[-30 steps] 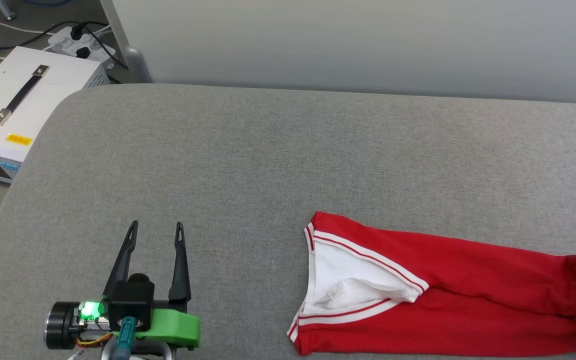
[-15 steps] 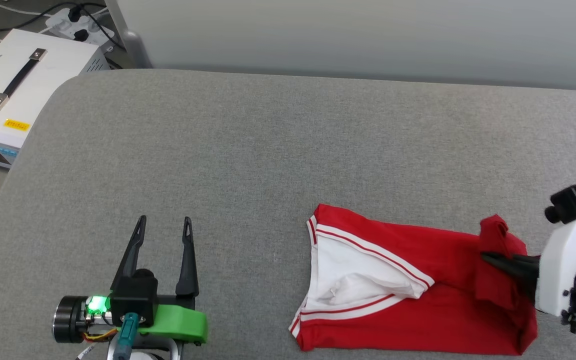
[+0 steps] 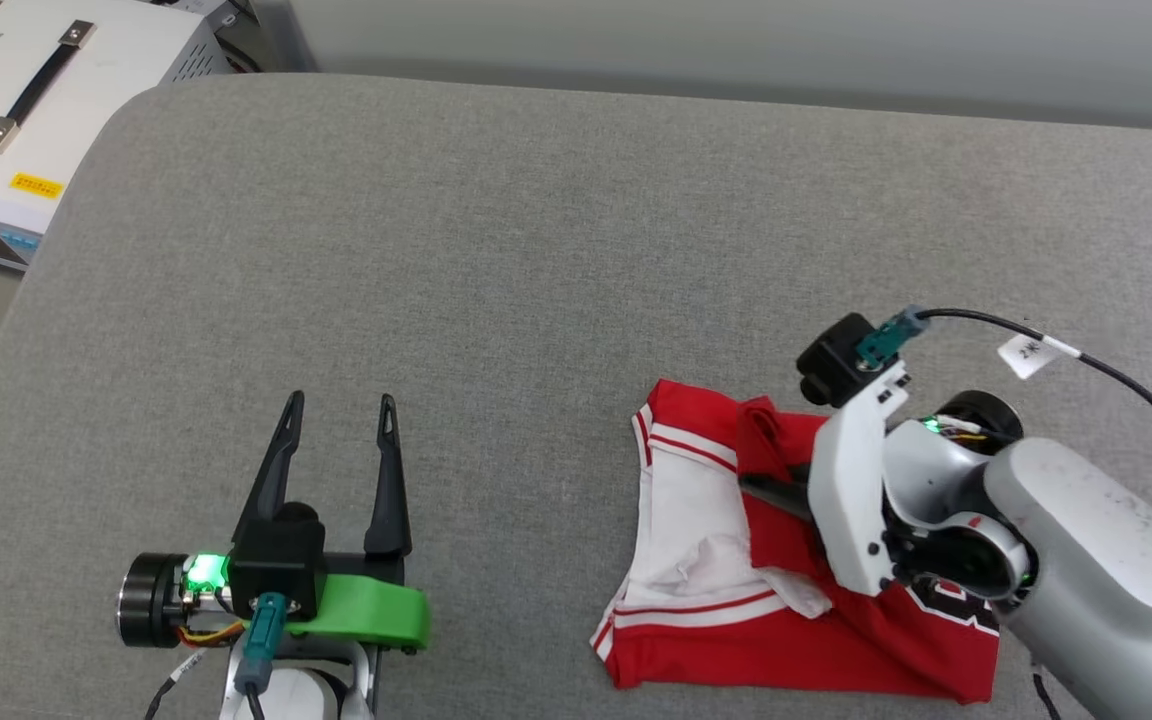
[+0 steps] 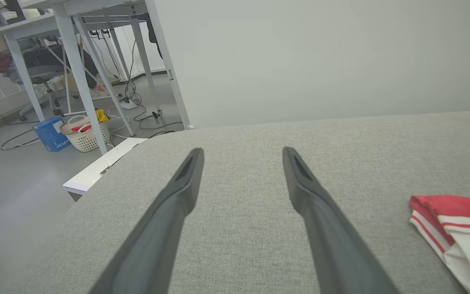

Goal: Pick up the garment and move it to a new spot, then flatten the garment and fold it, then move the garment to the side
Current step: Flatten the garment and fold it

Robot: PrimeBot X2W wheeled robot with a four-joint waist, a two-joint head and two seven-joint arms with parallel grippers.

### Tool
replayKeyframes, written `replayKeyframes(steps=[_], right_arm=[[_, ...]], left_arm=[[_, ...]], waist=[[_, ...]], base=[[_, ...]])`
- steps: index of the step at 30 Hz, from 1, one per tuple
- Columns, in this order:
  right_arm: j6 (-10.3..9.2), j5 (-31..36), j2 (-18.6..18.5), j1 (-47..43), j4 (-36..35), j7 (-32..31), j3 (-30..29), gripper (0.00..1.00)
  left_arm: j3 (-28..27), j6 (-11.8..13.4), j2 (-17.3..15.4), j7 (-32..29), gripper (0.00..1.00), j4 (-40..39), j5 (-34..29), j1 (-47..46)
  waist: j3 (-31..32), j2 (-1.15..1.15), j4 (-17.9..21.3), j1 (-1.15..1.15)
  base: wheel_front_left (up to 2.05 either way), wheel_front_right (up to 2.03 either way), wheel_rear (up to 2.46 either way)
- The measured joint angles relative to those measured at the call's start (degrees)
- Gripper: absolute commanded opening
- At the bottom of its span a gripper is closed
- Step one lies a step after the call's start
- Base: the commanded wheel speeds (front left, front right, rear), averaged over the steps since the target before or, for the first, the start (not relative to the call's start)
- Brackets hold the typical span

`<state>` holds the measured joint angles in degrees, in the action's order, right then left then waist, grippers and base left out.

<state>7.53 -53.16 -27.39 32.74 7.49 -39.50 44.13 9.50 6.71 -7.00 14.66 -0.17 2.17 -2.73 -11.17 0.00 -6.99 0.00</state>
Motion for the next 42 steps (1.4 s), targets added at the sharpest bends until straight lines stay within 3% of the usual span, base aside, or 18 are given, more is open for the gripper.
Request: replayKeyframes(steps=[8, 14, 15, 16, 17, 25, 31, 37, 42], right_arm=[[0.0, 4.6, 5.5, 4.9, 12.6, 5.4, 8.3, 0.0], [0.01, 5.1, 6.4, 5.7, 17.3, 11.0, 12.3, 0.0], [0.01, 4.9, 6.3, 5.7, 17.3, 12.3, 12.6, 0.33], [0.01, 4.8, 6.0, 5.7, 17.0, 13.8, 13.0, 0.75], [0.01, 5.0, 5.6, 5.7, 16.5, 15.0, 13.5, 1.0], [0.0, 5.1, -0.9, 5.1, 8.3, 28.7, 9.4, 1.0], [0.0, 10.7, -4.2, 1.2, 7.5, 40.3, -1.9, 1.0], [0.0, 21.8, -1.6, -5.7, 9.0, 51.0, -16.9, 1.0], [0.0, 31.0, 3.2, -12.4, 7.2, 53.5, -28.3, 1.0]], left_arm=[[0.3, -0.5, 0.9, 0.0, 1.0, 0.4, -0.3, -2.1], [0.2, -0.7, 1.3, 0.0, 1.0, 1.0, -0.5, -2.1], [0.0, -0.7, 1.3, 0.0, 1.0, 1.0, -0.5, -2.0], [-0.2, -0.7, 1.3, 0.0, 1.0, 1.0, -0.5, -2.0], [-0.3, -0.7, 1.3, 0.0, 1.0, 1.0, -0.5, -2.0], [-1.3, -0.7, 1.3, 0.0, 1.0, 0.2, -0.5, -0.5], [-2.5, -0.7, 1.2, 0.0, 1.0, -0.7, -0.5, 1.3], [-3.0, -0.8, 1.0, 0.0, 1.0, -1.4, -0.5, 2.5], [-3.2, -1.0, 1.0, 0.0, 1.0, -1.5, -0.5, 3.2]], waist=[[-2.0, 0.0, -1.2, 0.0], [-1.9, 0.0, -1.7, 0.0], [-1.6, 0.0, -1.6, 0.0], [-1.3, 0.0, -1.4, 0.0], [-1.1, 0.0, -1.3, 0.0], [1.9, 0.0, 0.6, 0.0], [3.8, 0.0, 2.9, 0.0], [5.6, 0.0, 5.4, 0.0], [6.9, 0.0, 6.9, 0.0]], base=[[0.0, 0.0, 0.0], [0.0, 0.0, 0.0], [0.0, 0.0, 0.0], [0.0, 0.0, 0.0], [0.0, 0.0, 0.0], [0.0, 0.0, 0.0], [0.0, 0.0, 0.0], [0.0, 0.0, 0.0], [0.0, 0.0, 0.0]])
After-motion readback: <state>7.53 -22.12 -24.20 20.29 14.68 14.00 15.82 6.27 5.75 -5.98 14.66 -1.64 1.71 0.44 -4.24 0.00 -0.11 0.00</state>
